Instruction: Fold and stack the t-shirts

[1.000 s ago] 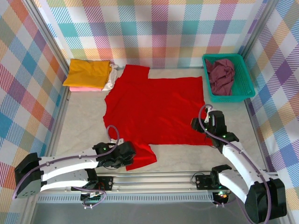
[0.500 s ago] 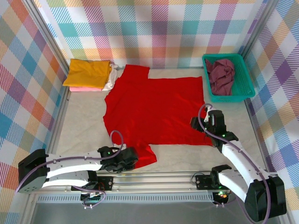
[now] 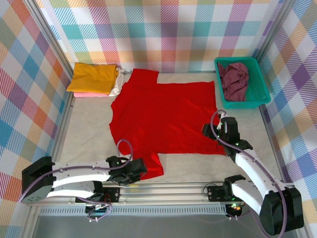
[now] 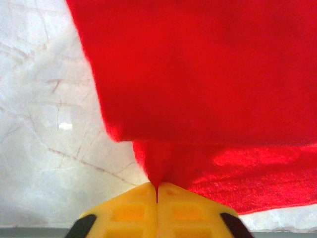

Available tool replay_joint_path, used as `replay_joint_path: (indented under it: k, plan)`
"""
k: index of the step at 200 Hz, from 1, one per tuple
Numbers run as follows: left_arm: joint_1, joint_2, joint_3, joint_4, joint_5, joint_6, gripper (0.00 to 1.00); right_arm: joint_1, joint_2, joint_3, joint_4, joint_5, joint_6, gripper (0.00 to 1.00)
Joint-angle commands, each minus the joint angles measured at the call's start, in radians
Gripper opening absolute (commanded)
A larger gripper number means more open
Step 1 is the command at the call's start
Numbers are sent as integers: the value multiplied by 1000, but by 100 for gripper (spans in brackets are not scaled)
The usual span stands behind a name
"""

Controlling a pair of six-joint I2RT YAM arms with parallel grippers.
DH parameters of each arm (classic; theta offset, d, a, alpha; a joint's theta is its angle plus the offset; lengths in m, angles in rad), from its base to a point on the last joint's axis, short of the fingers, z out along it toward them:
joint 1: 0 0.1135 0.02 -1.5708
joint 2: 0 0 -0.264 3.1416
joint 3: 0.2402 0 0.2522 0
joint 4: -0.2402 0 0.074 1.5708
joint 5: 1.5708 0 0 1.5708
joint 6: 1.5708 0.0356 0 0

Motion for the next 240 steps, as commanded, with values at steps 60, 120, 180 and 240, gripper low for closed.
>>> replay_joint_path:
  k: [60,120,180,240]
  plan:
    - [0,-118,82,-211,-245,-57,0,-327,105,100,-437,-267,244,63]
    - [7,-121,88,-211,-287,-54,0,-573,155,25,-439,-365,168,63]
    - [7,-126,56,-184,-282,-76,0,-584,226,-12,-359,-436,181,56]
    - [7,-133,51,-180,-287,-79,0,-584,105,-43,-425,-360,255,56]
